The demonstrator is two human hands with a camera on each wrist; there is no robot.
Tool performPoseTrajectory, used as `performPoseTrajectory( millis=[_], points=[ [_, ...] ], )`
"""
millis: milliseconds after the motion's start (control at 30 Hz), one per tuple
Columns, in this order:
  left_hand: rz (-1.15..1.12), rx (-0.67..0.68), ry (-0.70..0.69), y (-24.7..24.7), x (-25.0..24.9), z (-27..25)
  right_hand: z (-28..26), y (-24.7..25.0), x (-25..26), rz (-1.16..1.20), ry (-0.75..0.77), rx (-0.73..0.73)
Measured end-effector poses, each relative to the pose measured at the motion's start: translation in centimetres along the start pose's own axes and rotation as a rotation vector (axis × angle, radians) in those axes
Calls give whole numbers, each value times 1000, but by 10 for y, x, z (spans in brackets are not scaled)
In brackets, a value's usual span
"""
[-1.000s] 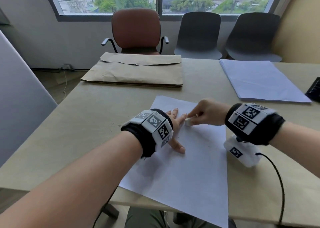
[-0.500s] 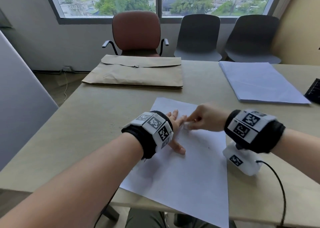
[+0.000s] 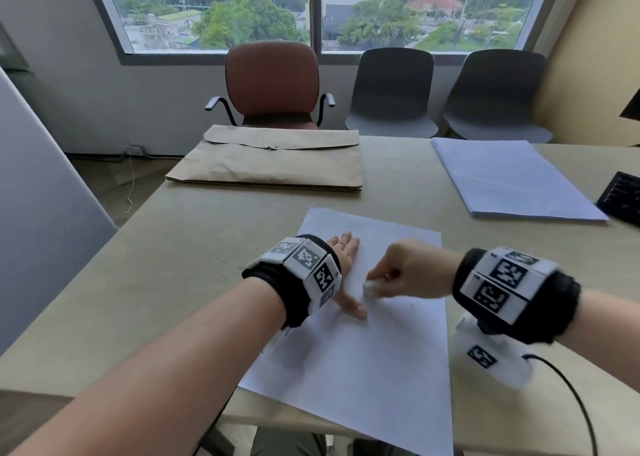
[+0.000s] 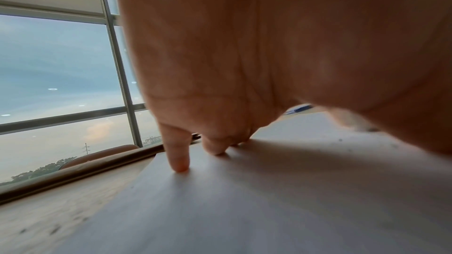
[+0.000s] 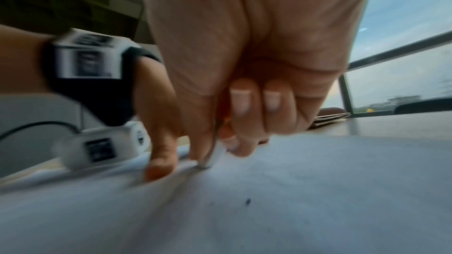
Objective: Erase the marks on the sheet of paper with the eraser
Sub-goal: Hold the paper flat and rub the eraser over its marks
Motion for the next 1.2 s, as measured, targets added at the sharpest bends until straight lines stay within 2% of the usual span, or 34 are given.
performPoseTrajectory(
  millis=[100, 167, 200, 300, 367, 467, 567, 600, 633, 667, 767, 800, 833, 867, 900, 1000, 1033, 1067, 1100, 1133, 1200],
  points=[
    [-35, 3, 6, 3, 0, -2, -12, 5, -3, 13, -24, 150],
    [-116, -5, 14, 9, 5, -2, -9, 15, -11, 163, -118, 75],
    [-182, -3, 25, 12, 10, -1, -7, 19, -17, 355, -190, -11],
    [-279, 15, 24, 18, 20, 0, -3, 20, -17, 1178, -405, -201],
    [-268, 43, 37, 20, 23, 1, -3, 8, -4, 1520, -492, -209],
    [-202, 60, 30, 24, 25, -2, -4, -20, 25, 1768, -481, -74],
    [-185, 73, 10, 23, 30, -3, -7, -44, 51, 1885, -389, 114],
    [-179, 73, 11, 21, 31, -1, -7, -46, 53, 1899, -379, 143],
    [-175, 69, 8, 20, 32, 0, -7, -44, 51, 1907, -393, 106],
    [-171, 66, 7, 20, 33, 1, -4, -42, 42, 1903, -439, -25],
    [-151, 58, 24, 19, 32, 3, 0, -21, 0, 1797, -689, -653],
    [-142, 63, 29, 19, 32, 3, -1, -15, -10, 1742, -743, -802],
    [-131, 69, 35, 18, 32, 3, -3, -12, -15, 1732, -757, -872],
    [-125, 66, 34, 19, 32, 4, -5, -11, -13, 1767, -731, -866],
    [-122, 63, 30, 20, 33, 4, -6, -12, -4, 1850, -672, -791],
    [-139, 73, 9, 23, 33, 4, -7, -25, 43, 1993, -488, -349],
    [-143, 67, 17, 23, 34, 4, -4, -32, 55, 1976, -468, -251],
    [-136, 74, 27, 23, 34, 3, 0, -39, 63, 1955, -478, -220],
    [-130, 90, 33, 23, 34, 3, 4, -43, 66, 1942, -515, -249],
    [-120, 90, 32, 23, 35, 4, 8, -45, 62, 1971, -564, -350],
    [-94, 93, 33, 23, 33, 3, 12, -43, 38, 1972, -699, -736]
  ],
)
Point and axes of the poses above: each hand's wrist, its own z-axis towards the middle knuckle, its own y-axis out of the back of the hand, x = y × z, the point moved 2 cm from there along z, towards the middle knuckle, and after that the axes turned 4 degrees about -z, right-handed, at the moved point
